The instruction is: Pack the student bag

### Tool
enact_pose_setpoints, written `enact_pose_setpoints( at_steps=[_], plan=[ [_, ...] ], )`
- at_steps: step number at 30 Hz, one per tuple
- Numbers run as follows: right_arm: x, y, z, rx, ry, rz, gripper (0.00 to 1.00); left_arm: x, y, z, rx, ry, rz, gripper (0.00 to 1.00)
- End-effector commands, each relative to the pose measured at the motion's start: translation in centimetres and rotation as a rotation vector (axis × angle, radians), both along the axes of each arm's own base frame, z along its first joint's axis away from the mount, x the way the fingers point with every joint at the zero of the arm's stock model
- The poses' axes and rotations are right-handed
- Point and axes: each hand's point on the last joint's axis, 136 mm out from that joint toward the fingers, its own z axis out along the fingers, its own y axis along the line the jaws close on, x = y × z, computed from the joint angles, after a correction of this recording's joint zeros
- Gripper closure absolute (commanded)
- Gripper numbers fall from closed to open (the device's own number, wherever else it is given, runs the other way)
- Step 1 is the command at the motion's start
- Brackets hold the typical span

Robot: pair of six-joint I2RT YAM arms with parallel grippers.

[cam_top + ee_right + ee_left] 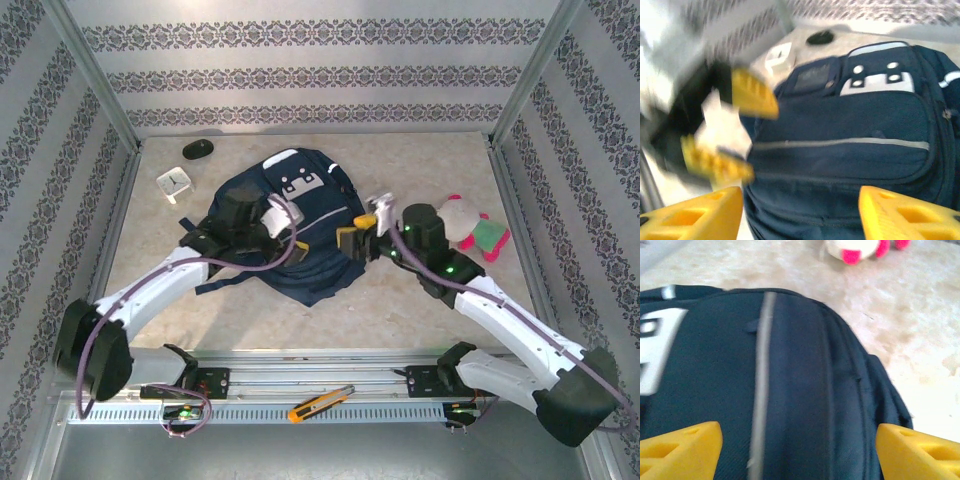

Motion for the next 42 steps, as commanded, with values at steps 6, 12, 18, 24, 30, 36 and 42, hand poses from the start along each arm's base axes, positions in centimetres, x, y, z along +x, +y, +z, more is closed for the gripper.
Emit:
enact_pose_setpoints(
  at_steps=[6, 12, 18, 24, 30, 36, 42],
  plan=[
    [-2.1, 3.0, -4.8, -0.474, -0.375, 0.409, 0.35, -0.8, 6.6, -3.3, -0.105, 0.243, 0.355, 0.22],
    [-0.2, 2.7, -6.5, -0.489, -0.296, 0.385, 0.36, -2.6, 6.6, -7.2, -0.168, 0.336, 0.388, 0.24],
    [1.2, 0.9, -5.4, -0.326, -0.106, 0.216, 0.36, -1.4, 6.8, -9.6, -0.157, 0.376, 0.443, 0.27],
    [2.4, -2.7, -6.3, -0.134, 0.264, -0.099, 0.35, -1.9, 5.3, -11.5, -0.166, 0.455, 0.372, 0.56],
    [1.5, -5.2, -10.7, 0.043, 0.607, -0.371, 0.36, -3.3, 5.5, -10.4, -0.194, 0.431, 0.370, 0.86],
    [0.9, -3.5, -13.2, 0.162, 0.689, -0.401, 0.44, -4.4, 5.3, -10.0, -0.235, 0.433, 0.362, 0.98],
    [0.9, -1.1, -14.5, 0.203, 0.720, -0.398, 0.58, -4.9, 3.9, -9.7, -0.270, 0.447, 0.321, 1.00]
  ],
)
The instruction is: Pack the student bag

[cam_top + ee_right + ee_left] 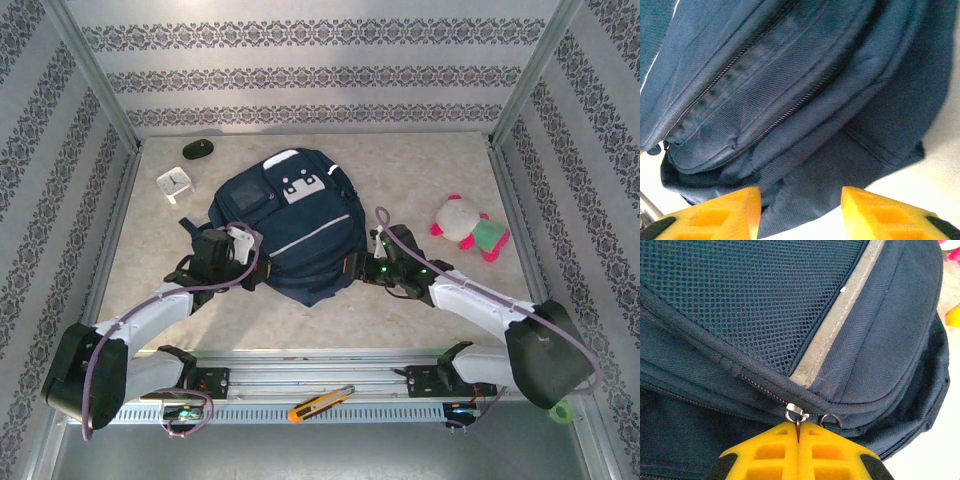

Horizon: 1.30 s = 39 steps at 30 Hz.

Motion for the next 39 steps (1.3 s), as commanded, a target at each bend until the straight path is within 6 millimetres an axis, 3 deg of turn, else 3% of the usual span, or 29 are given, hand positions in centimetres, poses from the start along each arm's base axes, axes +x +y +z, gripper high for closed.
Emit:
enact_pose_setpoints(
  at_steps=[1, 11, 18, 20, 25, 28, 30, 36, 39],
  plan=[
    [1.2, 1.9, 1.1, 0.090, -0.035, -0.049, 0.60, -0.7, -2.0, 1.0, -0.076, -0.012, -0.054, 1.00],
    [2.6, 5.3, 3.5, 0.173, -0.110, -0.091, 0.72, -1.9, -7.5, 3.0, -0.173, -0.043, -0.148, 0.93],
    [3.3, 5.0, 4.0, 0.157, -0.147, -0.116, 0.74, -1.9, -10.9, 4.4, -0.226, -0.078, -0.194, 0.88],
    [3.4, 5.1, 4.2, 0.158, -0.152, -0.094, 0.74, -1.6, -11.5, 5.3, -0.239, -0.089, -0.207, 0.79],
    [3.3, 2.9, 4.4, 0.097, -0.187, -0.069, 0.69, -1.5, -10.2, 6.5, -0.133, -0.166, -0.222, 0.51],
    [3.2, 0.5, 4.6, 0.033, -0.212, -0.038, 0.60, -2.4, -8.4, 7.5, -0.003, -0.267, -0.322, 0.37],
    [3.0, -0.7, 5.0, -0.006, -0.223, 0.003, 0.52, -3.2, -7.2, 8.4, 0.075, -0.343, -0.421, 0.21],
    [2.0, -1.6, 6.0, -0.083, -0.281, 0.105, 0.45, -2.7, -4.1, 9.3, 0.289, -0.560, -0.590, 0.14],
    [0.9, -1.5, 7.0, -0.098, -0.360, 0.180, 0.44, -1.4, -2.3, 7.2, 0.517, -0.669, -0.761, 0.15]
  ],
)
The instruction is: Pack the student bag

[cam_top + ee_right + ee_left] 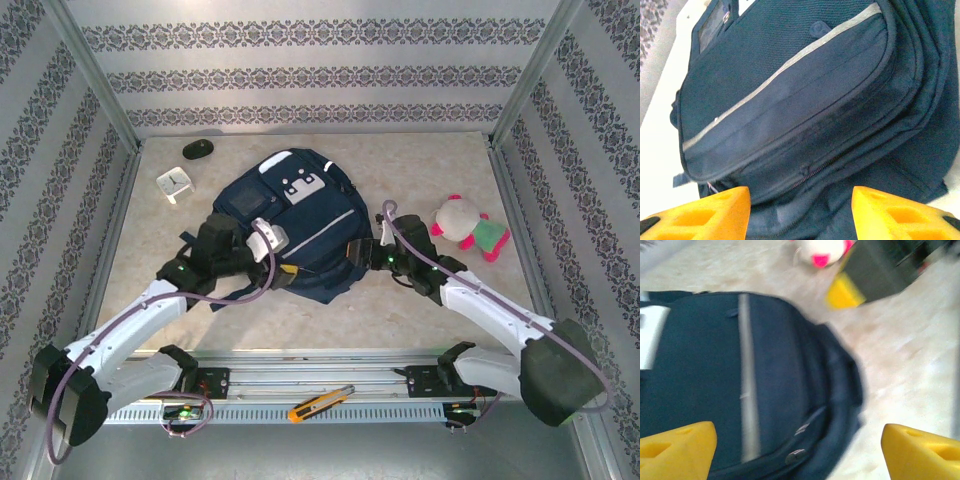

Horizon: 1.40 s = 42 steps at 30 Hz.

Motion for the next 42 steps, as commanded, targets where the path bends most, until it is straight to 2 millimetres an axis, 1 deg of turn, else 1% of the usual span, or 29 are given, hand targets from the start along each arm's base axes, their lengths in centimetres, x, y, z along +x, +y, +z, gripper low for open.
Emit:
enact_pose_setpoints(
  at_steps=[1, 3, 6, 8, 10, 13, 15, 17, 18, 20, 21, 25, 27, 28, 29, 33, 36, 37, 39, 40, 41, 42],
  plan=[
    [-1.6, 0.5, 1.6, -0.053, -0.110, 0.143, 0.44, -0.4, 2.0, -3.2, 0.350, -0.195, -0.262, 0.15],
    [-2.2, 1.1, 1.7, -0.069, -0.160, 0.193, 0.45, 0.8, 2.3, -4.1, 0.416, -0.232, -0.275, 0.15],
    [-3.4, 2.2, 1.7, -0.117, -0.240, 0.291, 0.46, 1.9, 1.8, -4.8, 0.459, -0.291, -0.326, 0.15],
    [-4.0, 2.9, 1.8, -0.139, -0.280, 0.346, 0.46, 2.1, 1.2, -5.3, 0.467, -0.291, -0.377, 0.15],
    [-4.5, 3.4, 1.8, -0.140, -0.308, 0.391, 0.46, 2.4, 0.5, -5.4, 0.449, -0.297, -0.393, 0.15],
    [-4.8, 4.0, 1.9, -0.137, -0.348, 0.428, 0.48, 3.6, -0.5, -5.4, 0.419, -0.349, -0.368, 0.16],
    [-4.9, 4.3, 1.8, -0.135, -0.361, 0.437, 0.48, 4.1, -0.9, -5.5, 0.407, -0.365, -0.361, 0.21],
    [-4.9, 4.4, 1.8, -0.137, -0.363, 0.443, 0.48, 4.7, -1.2, -5.8, 0.396, -0.362, -0.345, 0.29],
    [-4.8, 4.4, 1.8, -0.139, -0.365, 0.445, 0.49, 4.9, -1.3, -5.8, 0.390, -0.364, -0.337, 0.31],
    [-4.9, 4.6, 1.5, -0.147, -0.362, 0.458, 0.49, 5.2, -1.6, -5.9, 0.374, -0.367, -0.333, 0.37],
    [-4.9, 4.6, 1.4, -0.150, -0.365, 0.463, 0.49, 5.2, -1.6, -6.0, 0.368, -0.365, -0.328, 0.39],
    [-4.7, 5.0, 1.4, -0.162, -0.381, 0.487, 0.50, 5.1, -1.4, -6.4, 0.368, -0.345, -0.315, 0.40],
    [-4.6, 5.2, 1.4, -0.162, -0.385, 0.494, 0.50, 4.7, -1.4, -6.7, 0.367, -0.335, -0.328, 0.38],
    [-4.6, 5.4, 1.3, -0.160, -0.380, 0.501, 0.50, 4.4, -1.4, -6.9, 0.366, -0.329, -0.339, 0.32],
    [-4.5, 5.5, 1.3, -0.159, -0.377, 0.506, 0.50, 4.0, -1.4, -7.2, 0.366, -0.325, -0.355, 0.29],
    [-4.5, 6.1, 1.2, -0.149, -0.368, 0.530, 0.50, 3.4, -1.6, -7.9, 0.367, -0.300, -0.391, 0.28],
    [-4.5, 6.4, 1.1, -0.147, -0.362, 0.535, 0.50, 3.8, -1.9, -8.1, 0.361, -0.297, -0.379, 0.29],
    [-4.4, 6.4, 1.1, -0.147, -0.362, 0.535, 0.50, 4.1, -2.0, -8.2, 0.358, -0.291, -0.369, 0.32],
    [-4.4, 6.4, 1.0, -0.152, -0.365, 0.535, 0.50, 4.5, -2.2, -7.8, 0.341, -0.278, -0.354, 0.43],
    [-4.4, 6.3, 1.0, -0.157, -0.366, 0.534, 0.50, 4.5, -2.4, -7.6, 0.327, -0.262, -0.349, 0.50],
    [-4.3, 6.3, 0.9, -0.162, -0.368, 0.533, 0.50, 4.4, -2.5, -7.2, 0.313, -0.248, -0.343, 0.62],
    [-4.4, 6.2, 0.9, -0.168, -0.372, 0.536, 0.50, 4.2, -2.6, -6.7, 0.295, -0.237, -0.341, 0.70]
  ],
)
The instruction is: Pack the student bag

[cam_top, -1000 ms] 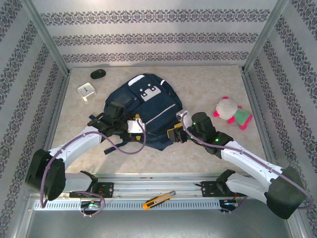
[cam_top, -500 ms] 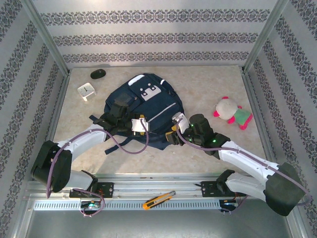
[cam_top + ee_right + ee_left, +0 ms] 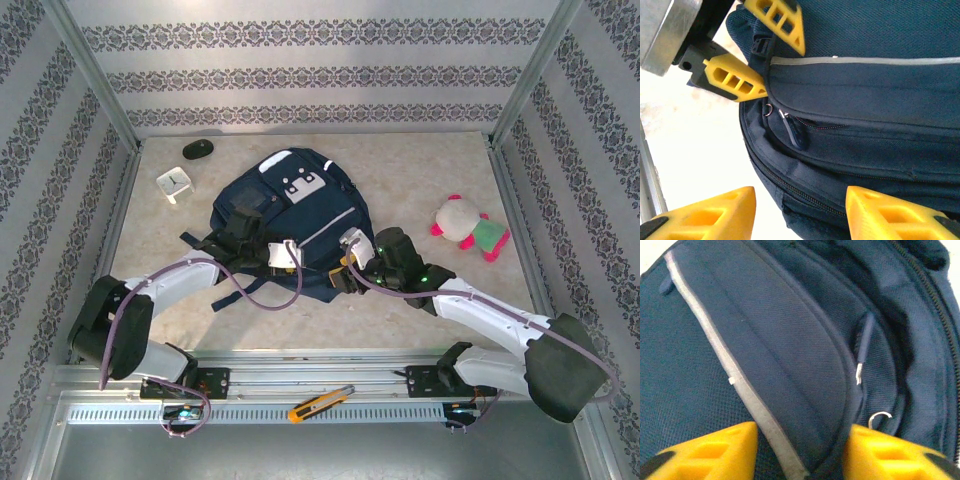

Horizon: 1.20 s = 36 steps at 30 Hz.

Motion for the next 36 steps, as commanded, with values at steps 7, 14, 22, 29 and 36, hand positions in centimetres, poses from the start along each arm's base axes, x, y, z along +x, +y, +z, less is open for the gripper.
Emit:
enact_pose_setpoints(
  at_steps=[7, 14, 22, 29, 36],
  plan=[
    [0.9, 1.9, 1.7, 0.003, -0.078, 0.075, 0.51, -0.4, -1.9, 5.3, -0.206, 0.095, 0.052, 0.98],
    [2.2, 4.6, 1.4, 0.025, -0.013, 0.086, 0.52, -0.3, -2.2, 6.1, -0.261, 0.122, 0.067, 0.99],
    [2.8, 6.1, 0.4, 0.019, 0.039, 0.093, 0.67, -0.1, -2.4, 6.8, -0.295, 0.122, 0.072, 0.99],
    [3.3, 4.3, -0.1, -0.023, 0.021, 0.014, 1.00, 0.8, -1.3, 6.8, -0.285, 0.109, 0.129, 1.00],
    [3.9, 0.6, -0.1, -0.019, 0.043, -0.087, 1.00, 1.7, 0.5, 5.8, -0.238, 0.107, 0.191, 1.00]
  ],
)
